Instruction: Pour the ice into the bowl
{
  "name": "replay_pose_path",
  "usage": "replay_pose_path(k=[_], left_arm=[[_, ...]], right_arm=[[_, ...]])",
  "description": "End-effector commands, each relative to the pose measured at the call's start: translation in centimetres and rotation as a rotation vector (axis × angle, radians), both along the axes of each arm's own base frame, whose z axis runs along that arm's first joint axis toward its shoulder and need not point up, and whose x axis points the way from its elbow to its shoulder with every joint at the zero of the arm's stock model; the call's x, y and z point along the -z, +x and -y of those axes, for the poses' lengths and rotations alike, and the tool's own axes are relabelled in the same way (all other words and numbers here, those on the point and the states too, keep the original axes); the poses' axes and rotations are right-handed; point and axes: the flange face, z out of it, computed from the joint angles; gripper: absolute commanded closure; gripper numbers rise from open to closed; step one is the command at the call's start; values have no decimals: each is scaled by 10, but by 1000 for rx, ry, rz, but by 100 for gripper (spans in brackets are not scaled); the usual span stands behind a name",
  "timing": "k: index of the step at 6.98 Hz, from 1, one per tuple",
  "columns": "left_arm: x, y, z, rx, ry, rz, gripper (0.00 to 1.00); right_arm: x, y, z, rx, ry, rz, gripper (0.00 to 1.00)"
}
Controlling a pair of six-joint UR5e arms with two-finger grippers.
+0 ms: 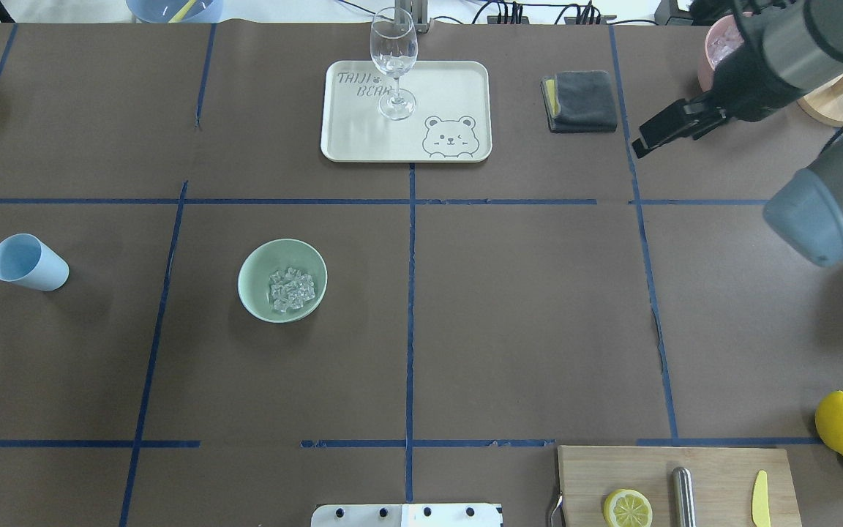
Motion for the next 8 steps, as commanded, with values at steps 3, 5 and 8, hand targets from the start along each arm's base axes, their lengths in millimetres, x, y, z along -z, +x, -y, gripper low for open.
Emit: replay_pose_path(k=[3, 5, 8], left_arm=[[-7, -4, -20, 4, -7, 68, 0], [-6, -3, -20, 4, -4, 66, 0], [-6, -3, -20, 4, -4, 65, 0]], right_arm=[[113, -163, -80, -55, -123, 70, 0], [149, -246, -112, -95, -157, 57, 1], [188, -391, -92, -161, -189, -87, 3]])
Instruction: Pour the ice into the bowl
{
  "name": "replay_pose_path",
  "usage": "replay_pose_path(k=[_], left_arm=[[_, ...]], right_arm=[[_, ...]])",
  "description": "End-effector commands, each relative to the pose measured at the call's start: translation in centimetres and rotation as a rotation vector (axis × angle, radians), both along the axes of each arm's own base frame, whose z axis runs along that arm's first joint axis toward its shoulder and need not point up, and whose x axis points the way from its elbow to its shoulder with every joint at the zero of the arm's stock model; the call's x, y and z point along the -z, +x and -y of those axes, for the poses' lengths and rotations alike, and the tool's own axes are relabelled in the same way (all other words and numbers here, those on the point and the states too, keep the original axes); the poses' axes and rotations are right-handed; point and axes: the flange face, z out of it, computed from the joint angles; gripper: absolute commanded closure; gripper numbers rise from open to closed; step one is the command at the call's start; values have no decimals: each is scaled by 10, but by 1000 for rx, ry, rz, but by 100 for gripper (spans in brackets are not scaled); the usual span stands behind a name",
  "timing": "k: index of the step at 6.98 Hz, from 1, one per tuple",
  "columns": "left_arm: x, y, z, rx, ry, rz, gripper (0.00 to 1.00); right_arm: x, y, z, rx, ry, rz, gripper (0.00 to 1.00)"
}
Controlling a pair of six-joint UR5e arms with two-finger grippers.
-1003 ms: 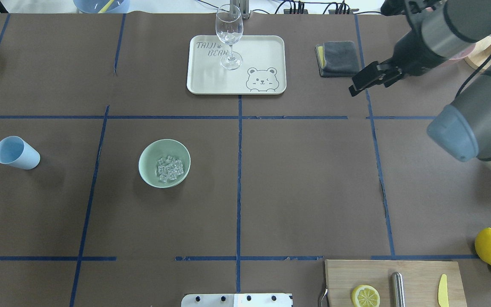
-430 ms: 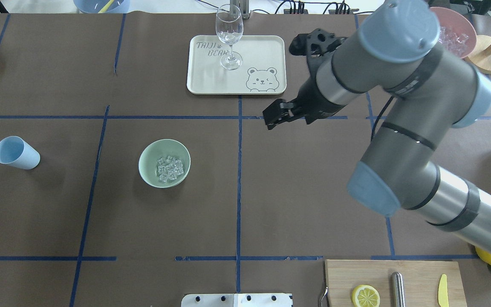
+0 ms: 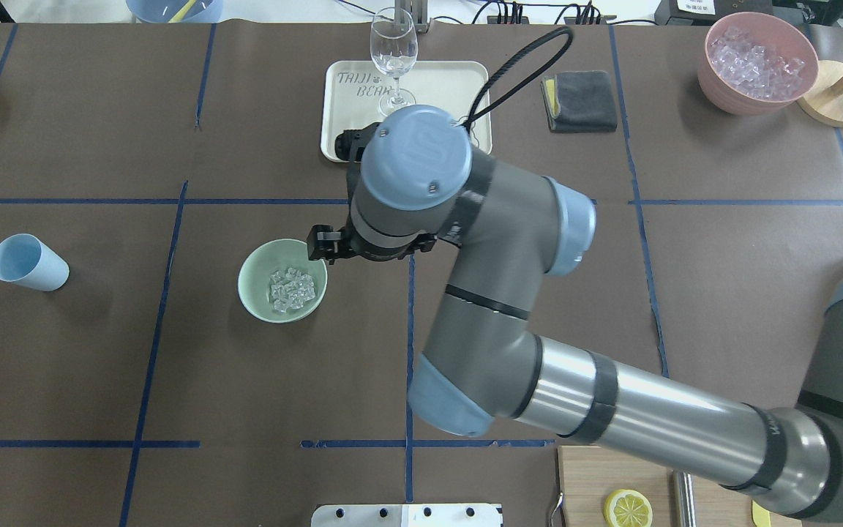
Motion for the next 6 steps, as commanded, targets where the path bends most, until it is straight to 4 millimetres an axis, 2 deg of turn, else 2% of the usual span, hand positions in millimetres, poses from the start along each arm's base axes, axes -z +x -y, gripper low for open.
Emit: replay_pose_path(k=[1, 2, 3, 4, 5, 6], left_arm=[[1, 0, 0, 2, 0, -4, 0], [8, -1, -1, 3, 13, -5, 0], [8, -1, -2, 3, 12, -5, 0], [6, -1, -2, 3, 7, -5, 0], [4, -1, -2, 3, 4, -5, 0], [4, -1, -2, 3, 3, -5, 0]], right_arm=[[4, -81, 8, -31, 13, -97, 4], [-7, -99, 9, -28, 14, -108, 6], [-16, -108, 7, -21, 11, -116, 24], [-21, -116, 1, -10, 7, -121, 36], [-23, -120, -3, -4, 7, -124, 37], [-25, -123, -4, -1, 5, -129, 47]])
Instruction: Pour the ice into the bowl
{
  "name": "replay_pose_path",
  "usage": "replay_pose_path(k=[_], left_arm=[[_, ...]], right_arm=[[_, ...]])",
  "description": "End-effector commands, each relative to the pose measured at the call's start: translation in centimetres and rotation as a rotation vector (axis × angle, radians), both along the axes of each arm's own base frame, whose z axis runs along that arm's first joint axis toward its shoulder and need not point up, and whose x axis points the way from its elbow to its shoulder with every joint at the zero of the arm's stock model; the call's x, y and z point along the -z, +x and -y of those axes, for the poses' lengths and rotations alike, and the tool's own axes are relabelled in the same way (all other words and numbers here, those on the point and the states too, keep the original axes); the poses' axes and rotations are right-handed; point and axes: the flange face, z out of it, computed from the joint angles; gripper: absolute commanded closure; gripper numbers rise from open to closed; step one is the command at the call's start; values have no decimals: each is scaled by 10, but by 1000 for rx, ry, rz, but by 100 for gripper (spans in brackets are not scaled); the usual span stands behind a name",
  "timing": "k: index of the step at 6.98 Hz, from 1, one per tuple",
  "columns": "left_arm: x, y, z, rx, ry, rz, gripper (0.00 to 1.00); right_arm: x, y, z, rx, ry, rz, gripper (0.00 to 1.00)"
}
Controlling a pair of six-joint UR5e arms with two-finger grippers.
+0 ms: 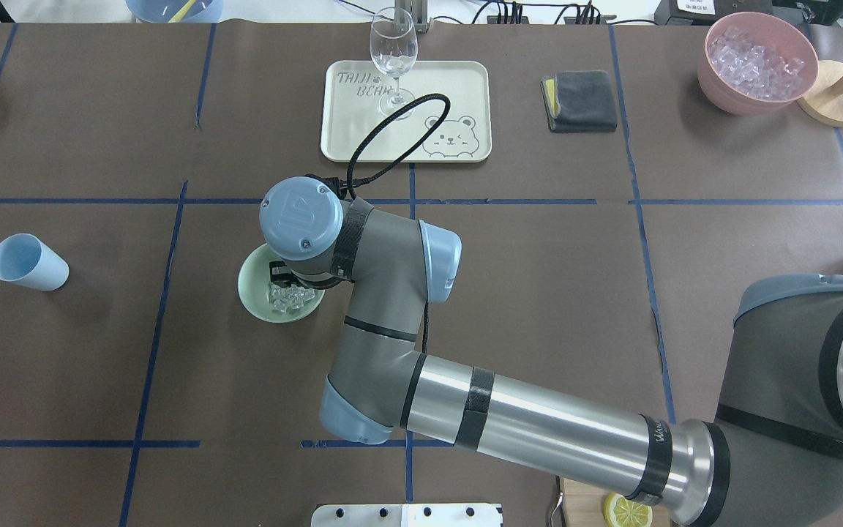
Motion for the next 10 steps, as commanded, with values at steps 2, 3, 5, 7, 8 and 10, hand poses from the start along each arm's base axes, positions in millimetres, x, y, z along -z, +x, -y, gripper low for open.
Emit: replay_pose_path(k=[2, 3, 5, 7, 8, 10], left_arm=[[-2, 0, 0, 0, -4, 0, 0], [-3, 0, 0, 0, -6, 0, 0], [-23, 0, -7, 0, -44, -1, 0], [-36, -1, -27, 1, -69, -3, 0], [-41, -1, -35, -27, -35, 3, 0], [-53, -2, -42, -98, 23, 9, 0]], right_arm=[[-1, -6, -4, 6, 0, 2, 100], [5, -5, -3, 1, 0, 9, 100], [24, 12, 4, -20, 9, 49, 100], [49, 79, 56, -44, 6, 122, 100], [47, 127, 90, -24, -21, 165, 100], [-3, 254, 159, 36, 13, 206, 100]])
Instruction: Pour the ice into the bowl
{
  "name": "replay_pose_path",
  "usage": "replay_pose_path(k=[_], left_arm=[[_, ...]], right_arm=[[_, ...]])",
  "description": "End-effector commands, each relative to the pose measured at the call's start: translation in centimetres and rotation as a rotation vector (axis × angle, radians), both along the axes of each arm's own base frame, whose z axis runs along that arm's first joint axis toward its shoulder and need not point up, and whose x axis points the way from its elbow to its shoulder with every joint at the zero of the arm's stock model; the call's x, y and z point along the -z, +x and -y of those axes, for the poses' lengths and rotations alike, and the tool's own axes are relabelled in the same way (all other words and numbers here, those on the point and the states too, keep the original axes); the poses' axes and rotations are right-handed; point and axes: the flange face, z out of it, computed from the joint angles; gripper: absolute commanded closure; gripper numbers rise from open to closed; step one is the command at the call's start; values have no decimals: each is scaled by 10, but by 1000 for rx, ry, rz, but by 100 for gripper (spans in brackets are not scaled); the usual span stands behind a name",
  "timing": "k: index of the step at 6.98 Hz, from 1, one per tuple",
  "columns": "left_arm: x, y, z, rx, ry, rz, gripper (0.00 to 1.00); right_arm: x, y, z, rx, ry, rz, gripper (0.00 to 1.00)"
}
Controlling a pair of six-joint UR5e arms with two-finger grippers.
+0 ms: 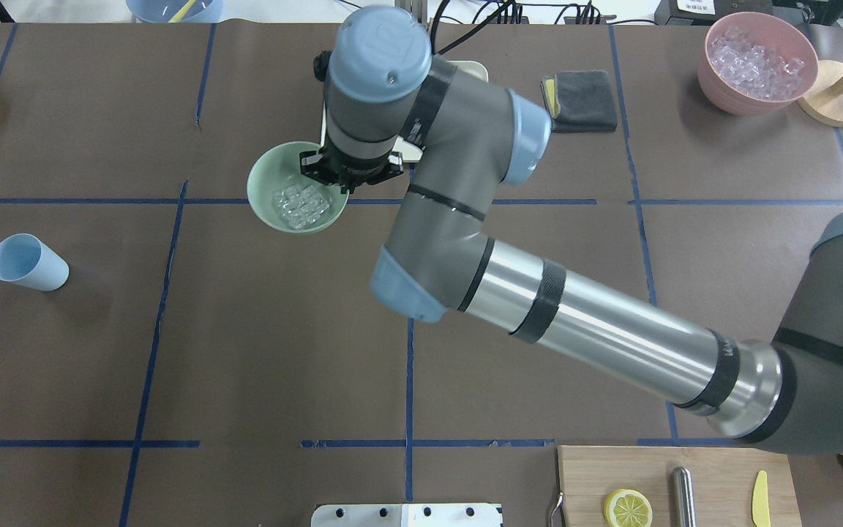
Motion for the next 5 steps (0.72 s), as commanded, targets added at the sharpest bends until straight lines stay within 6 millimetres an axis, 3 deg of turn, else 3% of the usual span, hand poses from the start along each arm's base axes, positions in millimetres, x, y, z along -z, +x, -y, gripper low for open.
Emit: replay_pose_path(k=[1, 3, 4, 5], left_arm=[[-5, 0, -4, -27, 18, 2, 0], [-2, 0, -3, -28, 25, 2, 0], [-3, 0, -3, -28, 23, 2, 0], [-4, 0, -3, -28, 23, 2, 0]], right_arm=[[-88, 158, 61, 37, -19, 43, 100], [-192, 263, 60, 31, 13, -2, 100], [-252, 292, 54, 110, 51, -25, 100], [-325, 317, 38, 139, 44, -68, 100]])
